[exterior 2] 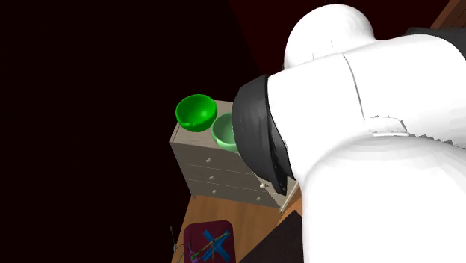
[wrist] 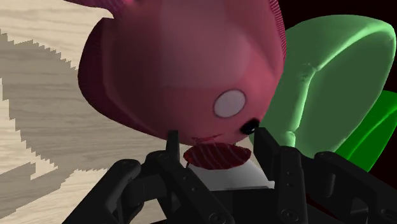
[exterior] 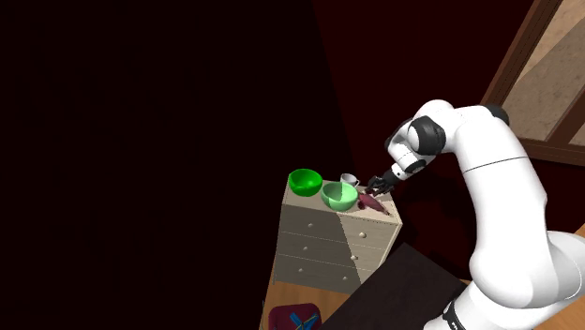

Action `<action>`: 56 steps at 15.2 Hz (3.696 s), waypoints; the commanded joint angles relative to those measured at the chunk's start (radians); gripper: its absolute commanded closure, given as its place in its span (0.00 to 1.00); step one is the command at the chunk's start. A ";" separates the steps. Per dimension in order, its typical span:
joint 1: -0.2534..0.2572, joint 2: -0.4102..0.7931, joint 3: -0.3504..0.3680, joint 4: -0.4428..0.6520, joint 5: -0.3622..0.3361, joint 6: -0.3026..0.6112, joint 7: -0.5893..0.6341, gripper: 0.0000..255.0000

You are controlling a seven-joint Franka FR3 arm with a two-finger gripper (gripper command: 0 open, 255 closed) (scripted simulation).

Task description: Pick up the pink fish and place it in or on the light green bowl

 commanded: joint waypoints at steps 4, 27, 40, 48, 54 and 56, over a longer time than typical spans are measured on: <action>0.017 -0.050 -0.022 -0.021 -0.031 -0.019 0.029 1.00; 0.129 -0.235 -0.096 -0.059 -0.161 -0.070 0.208 1.00; 0.256 -0.149 -0.027 0.055 -0.130 0.029 0.384 1.00; 0.232 -0.078 0.009 0.072 -0.076 0.067 0.331 1.00; 0.223 -0.048 0.022 0.083 -0.055 0.080 0.311 1.00; 0.223 -0.048 0.021 0.083 -0.055 0.080 0.311 1.00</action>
